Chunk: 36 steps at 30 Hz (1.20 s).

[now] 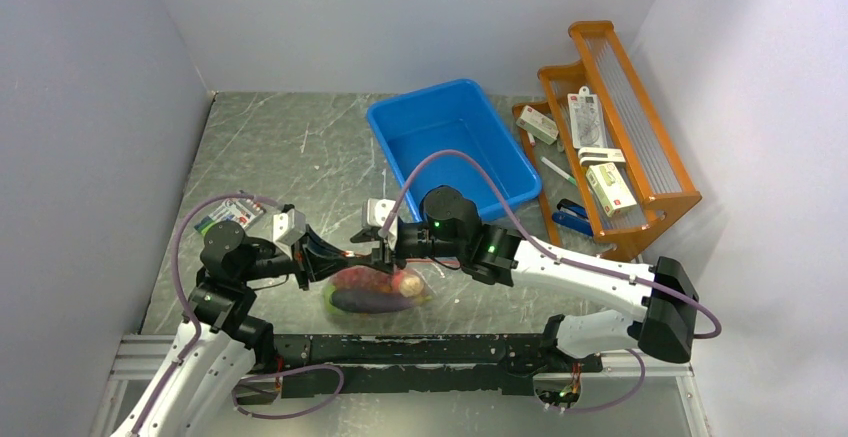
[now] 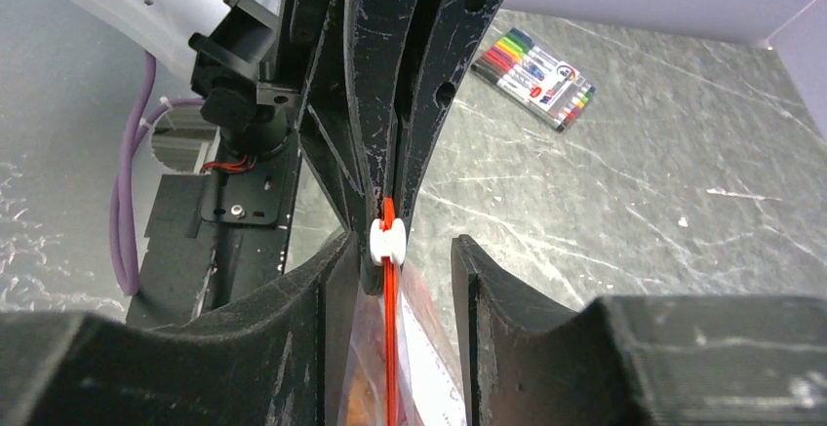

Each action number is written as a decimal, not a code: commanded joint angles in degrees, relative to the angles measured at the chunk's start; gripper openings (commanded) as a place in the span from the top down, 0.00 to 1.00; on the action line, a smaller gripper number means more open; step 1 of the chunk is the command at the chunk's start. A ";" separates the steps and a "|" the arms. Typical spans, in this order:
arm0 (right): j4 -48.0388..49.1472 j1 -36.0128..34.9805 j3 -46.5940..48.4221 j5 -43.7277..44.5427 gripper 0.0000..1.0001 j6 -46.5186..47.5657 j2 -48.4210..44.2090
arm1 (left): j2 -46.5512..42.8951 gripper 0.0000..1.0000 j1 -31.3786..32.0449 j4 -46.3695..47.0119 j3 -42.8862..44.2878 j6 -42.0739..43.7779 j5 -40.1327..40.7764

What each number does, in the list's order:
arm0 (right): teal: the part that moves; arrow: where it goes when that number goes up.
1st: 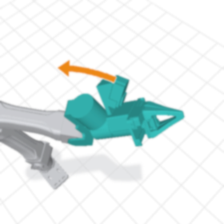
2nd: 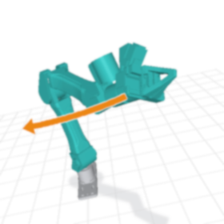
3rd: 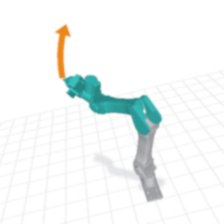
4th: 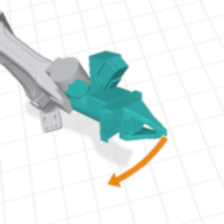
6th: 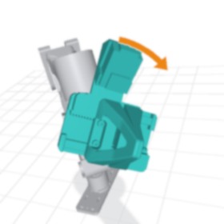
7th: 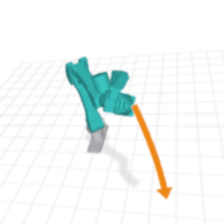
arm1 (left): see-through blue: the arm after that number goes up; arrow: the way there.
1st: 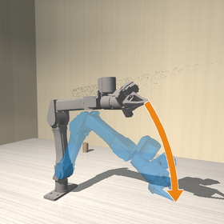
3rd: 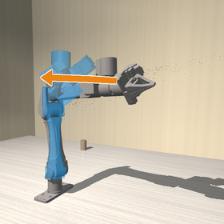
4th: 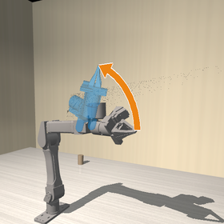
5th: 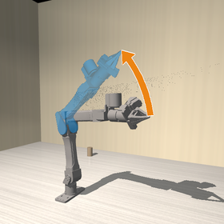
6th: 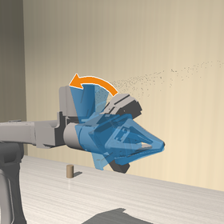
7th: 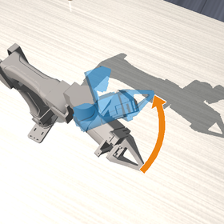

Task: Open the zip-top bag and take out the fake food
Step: Unzip the zipper food storage bag at the center of the board.

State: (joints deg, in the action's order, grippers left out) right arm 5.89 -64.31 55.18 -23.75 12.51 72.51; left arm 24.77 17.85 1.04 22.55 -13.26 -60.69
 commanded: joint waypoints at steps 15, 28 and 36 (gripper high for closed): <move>-0.55 0.02 -3.41 5.77 0.92 3.44 -3.48 | 0.18 0.93 0.44 -3.16 1.59 2.95 4.99; -9.48 0.15 -6.50 12.09 0.93 7.60 -8.96 | -2.31 0.91 0.44 -3.18 1.33 3.29 7.01; -9.22 0.14 -2.80 7.66 0.94 6.64 -5.03 | 2.25 0.42 0.44 2.69 0.01 0.11 -2.33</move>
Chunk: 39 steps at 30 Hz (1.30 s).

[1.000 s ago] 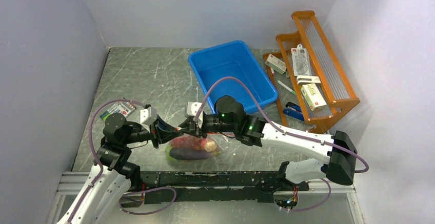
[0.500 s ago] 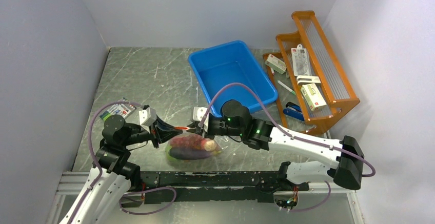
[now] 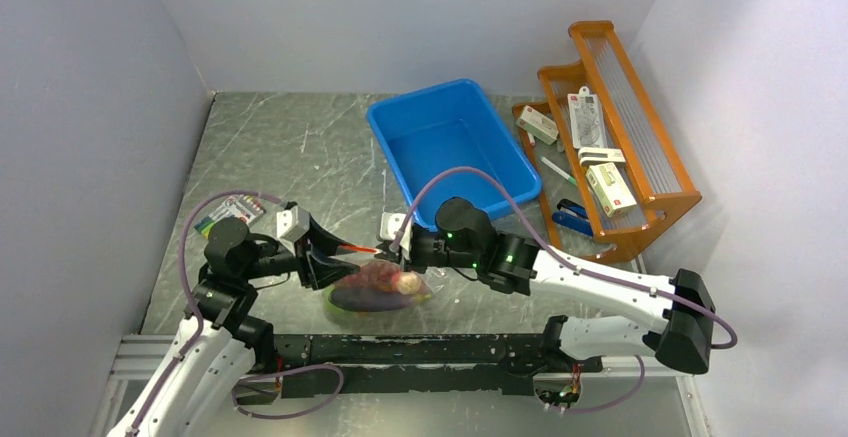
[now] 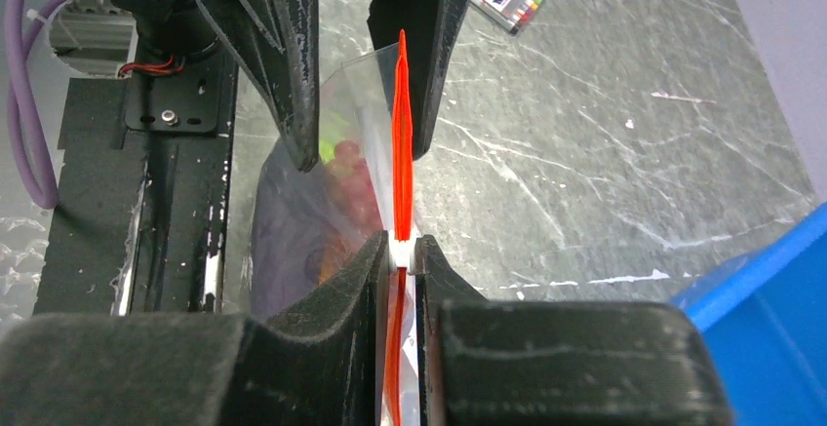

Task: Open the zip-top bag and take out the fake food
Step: Unzip the zipper food storage bag at the center of the board.

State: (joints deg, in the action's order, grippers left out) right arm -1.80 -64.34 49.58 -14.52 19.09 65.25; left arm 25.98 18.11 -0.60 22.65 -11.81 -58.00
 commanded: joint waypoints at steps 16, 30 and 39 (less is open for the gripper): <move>-1.90 0.07 3.17 -0.52 0.94 -0.08 3.07 | 0.30 0.85 0.17 1.22 0.46 2.26 2.73; -13.47 0.09 3.16 8.03 0.91 -0.23 0.58 | -3.85 0.93 0.17 -5.26 2.56 4.83 15.63; -18.49 0.18 0.00 13.08 0.90 -0.41 -3.31 | -8.53 0.93 0.17 -9.08 3.50 4.78 28.70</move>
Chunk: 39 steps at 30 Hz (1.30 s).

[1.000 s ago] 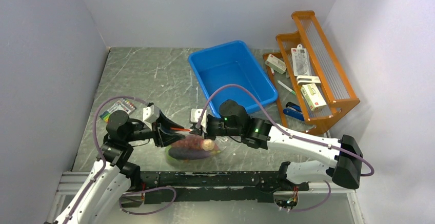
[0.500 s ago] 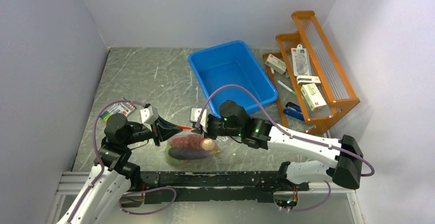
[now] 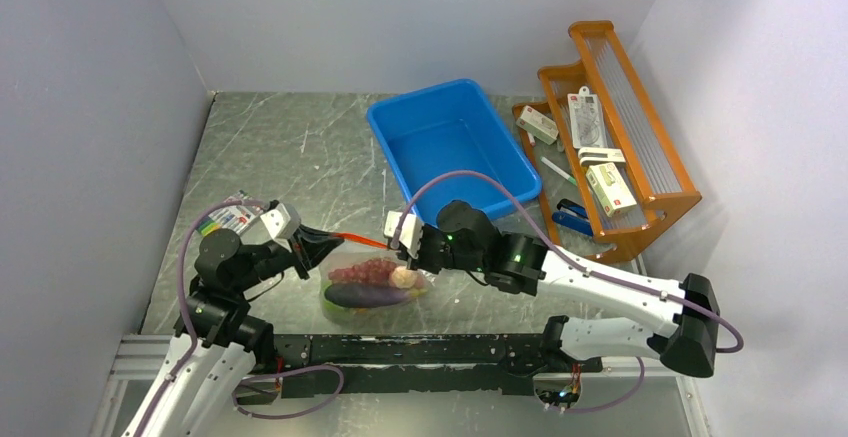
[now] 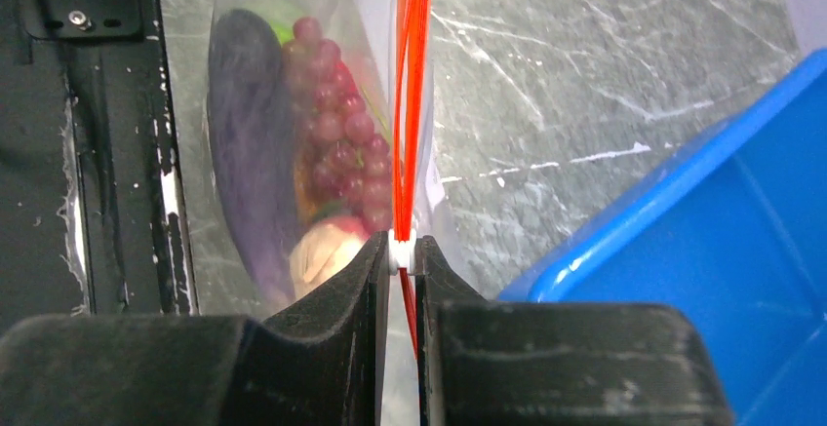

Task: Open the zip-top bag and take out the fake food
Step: Unzip the zipper food storage bag at the center of the board.

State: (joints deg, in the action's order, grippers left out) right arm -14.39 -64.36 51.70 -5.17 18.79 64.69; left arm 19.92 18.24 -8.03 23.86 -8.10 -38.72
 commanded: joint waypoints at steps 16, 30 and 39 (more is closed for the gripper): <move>-10.59 0.48 -3.49 11.37 0.89 -2.64 -6.54 | -8.83 0.93 0.04 -4.55 2.77 -0.40 23.06; -11.37 0.61 -4.84 14.14 0.88 -1.69 -7.47 | -9.69 0.93 0.03 -5.18 2.86 -1.02 25.80; -5.77 0.58 -5.09 19.46 0.62 -3.80 -8.81 | -9.49 0.93 0.04 -1.70 1.40 0.45 15.81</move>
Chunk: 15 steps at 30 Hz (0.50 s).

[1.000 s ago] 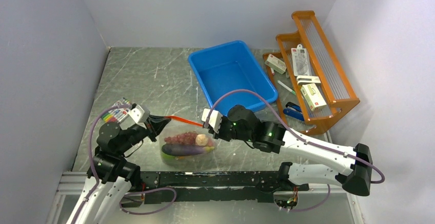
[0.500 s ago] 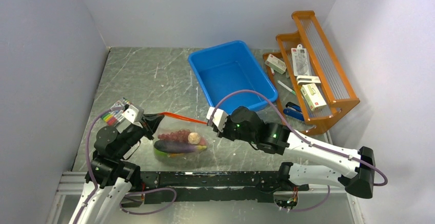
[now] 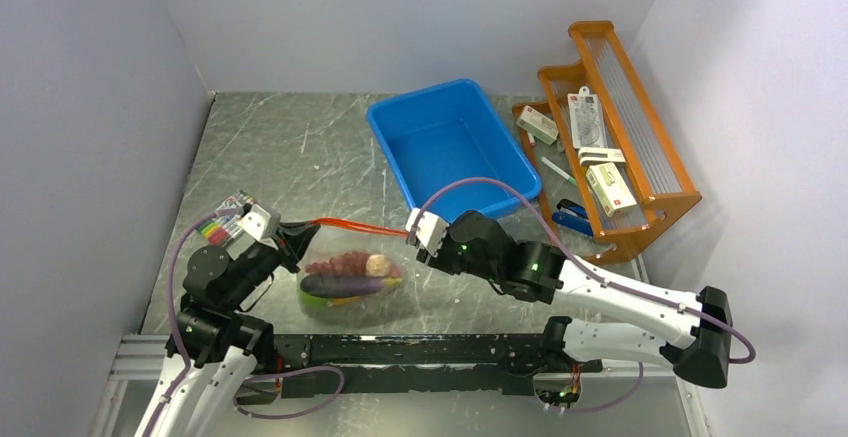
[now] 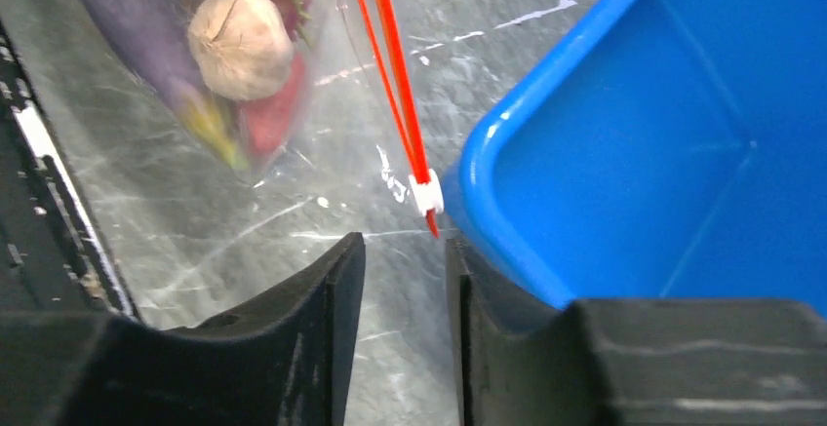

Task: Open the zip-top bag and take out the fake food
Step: Unzip the zipper food storage bag at the center of the board.

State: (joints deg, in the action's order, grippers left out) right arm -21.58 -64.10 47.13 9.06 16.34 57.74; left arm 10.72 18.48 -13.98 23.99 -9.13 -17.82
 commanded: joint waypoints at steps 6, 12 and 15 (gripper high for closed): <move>14.17 0.36 -1.69 -1.52 0.51 -4.99 -6.98 | 5.92 0.93 -0.20 9.75 -0.09 1.71 -22.83; 27.14 0.30 -8.24 -5.43 0.38 -12.29 -11.21 | 11.35 0.93 -0.20 9.36 0.88 2.41 -27.06; 27.70 0.34 -8.73 -5.85 0.37 -16.81 -10.36 | 10.81 0.93 -0.20 10.52 0.25 1.80 -28.06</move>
State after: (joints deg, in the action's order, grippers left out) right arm -0.19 -63.96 39.64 5.23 6.92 46.78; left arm 22.28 18.48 -6.96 23.92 -7.73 -40.71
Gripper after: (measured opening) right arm 0.628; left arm 0.085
